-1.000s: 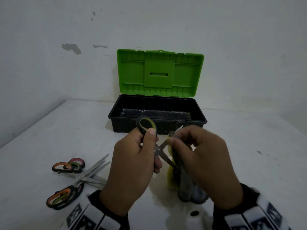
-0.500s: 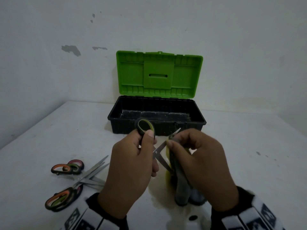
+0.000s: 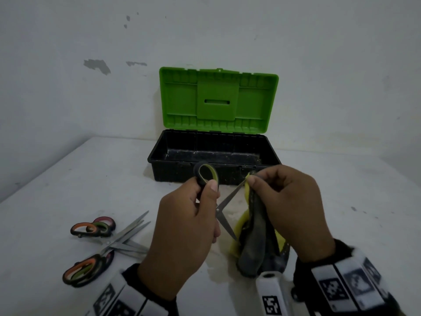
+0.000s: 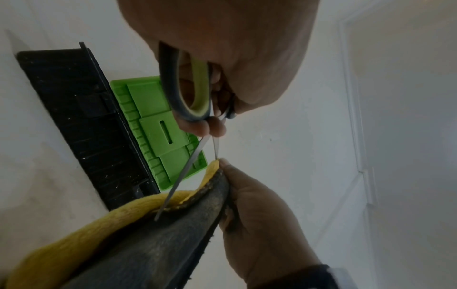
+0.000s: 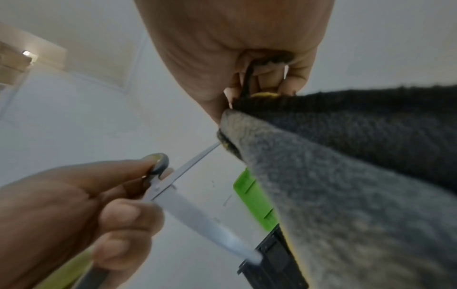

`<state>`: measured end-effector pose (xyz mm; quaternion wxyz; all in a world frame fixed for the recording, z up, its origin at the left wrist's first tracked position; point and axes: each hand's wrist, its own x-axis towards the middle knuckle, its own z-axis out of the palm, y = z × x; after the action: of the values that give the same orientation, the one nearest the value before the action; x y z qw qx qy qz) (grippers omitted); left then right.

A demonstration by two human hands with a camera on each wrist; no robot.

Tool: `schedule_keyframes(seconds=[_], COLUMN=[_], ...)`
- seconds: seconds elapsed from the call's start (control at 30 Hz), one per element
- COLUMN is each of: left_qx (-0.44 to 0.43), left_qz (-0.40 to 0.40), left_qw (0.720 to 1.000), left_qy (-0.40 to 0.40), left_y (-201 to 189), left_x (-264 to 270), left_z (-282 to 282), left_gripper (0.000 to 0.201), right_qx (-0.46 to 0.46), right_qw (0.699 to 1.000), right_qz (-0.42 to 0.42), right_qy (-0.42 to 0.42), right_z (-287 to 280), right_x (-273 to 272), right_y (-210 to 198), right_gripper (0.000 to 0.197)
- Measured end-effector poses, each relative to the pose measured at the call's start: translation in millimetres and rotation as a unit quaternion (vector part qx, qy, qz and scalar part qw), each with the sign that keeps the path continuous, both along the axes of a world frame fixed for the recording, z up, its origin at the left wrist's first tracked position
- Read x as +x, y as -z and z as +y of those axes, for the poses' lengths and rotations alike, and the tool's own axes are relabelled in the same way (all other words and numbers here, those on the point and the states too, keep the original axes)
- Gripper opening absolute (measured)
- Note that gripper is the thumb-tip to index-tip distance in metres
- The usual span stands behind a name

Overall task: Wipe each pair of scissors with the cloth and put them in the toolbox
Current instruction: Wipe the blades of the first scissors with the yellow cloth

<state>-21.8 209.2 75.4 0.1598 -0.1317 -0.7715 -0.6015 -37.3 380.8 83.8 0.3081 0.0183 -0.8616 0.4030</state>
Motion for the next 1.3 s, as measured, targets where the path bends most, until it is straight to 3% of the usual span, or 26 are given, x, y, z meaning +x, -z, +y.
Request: schedule_keyframes(seconds=[0.23,0.33,0.5,0.67,0.83,0.97,1.13,1.3], left_qx=[-0.023,-0.07,-0.107,-0.133,-0.128,-0.146,-0.139,-0.153], left_qz=[0.002,0.049,0.105,0.155,0.184,0.192,0.203,0.212], left_qw=[0.999,0.995,0.987,0.976,0.972,0.968,0.967,0.963], left_qy=[-0.032,-0.05,-0.061,-0.072,-0.074,-0.068,-0.07,-0.072], left_y=[6.0,12.9,16.7,21.1,17.3,18.3,18.7,12.6], left_x=[-7.7,-9.9,-8.0,-10.1,-10.5,-11.2,-10.0,-8.7], left_z=[-5.5,-3.8,4.7,1.1,-0.5,0.4,-0.8,-0.9], left_gripper=[0.033,0.031,0.029,0.03,0.027,0.029,0.027,0.027], right_qx=[0.019,0.034,0.077,0.043,0.038,0.019,0.04,0.012], right_qw=[0.998,0.999,0.988,0.996,0.991,0.999,0.992,0.999], right_qz=[-0.018,-0.012,-0.084,-0.053,-0.072,-0.022,-0.06,-0.009], right_qy=[0.056,0.007,-0.103,-0.057,-0.102,-0.032,-0.1,-0.034], right_z=[19.6,6.0,-32.4,-25.7,-33.4,-20.5,-33.5,-16.9], right_x=[-9.3,2.1,14.5,5.6,12.7,0.3,15.9,0.3], right_y=[-5.3,-12.7,-4.1,-4.1,-8.2,-8.5,-6.6,-12.3], right_gripper=[0.014,0.012,0.007,0.009,0.007,0.01,0.009,0.012])
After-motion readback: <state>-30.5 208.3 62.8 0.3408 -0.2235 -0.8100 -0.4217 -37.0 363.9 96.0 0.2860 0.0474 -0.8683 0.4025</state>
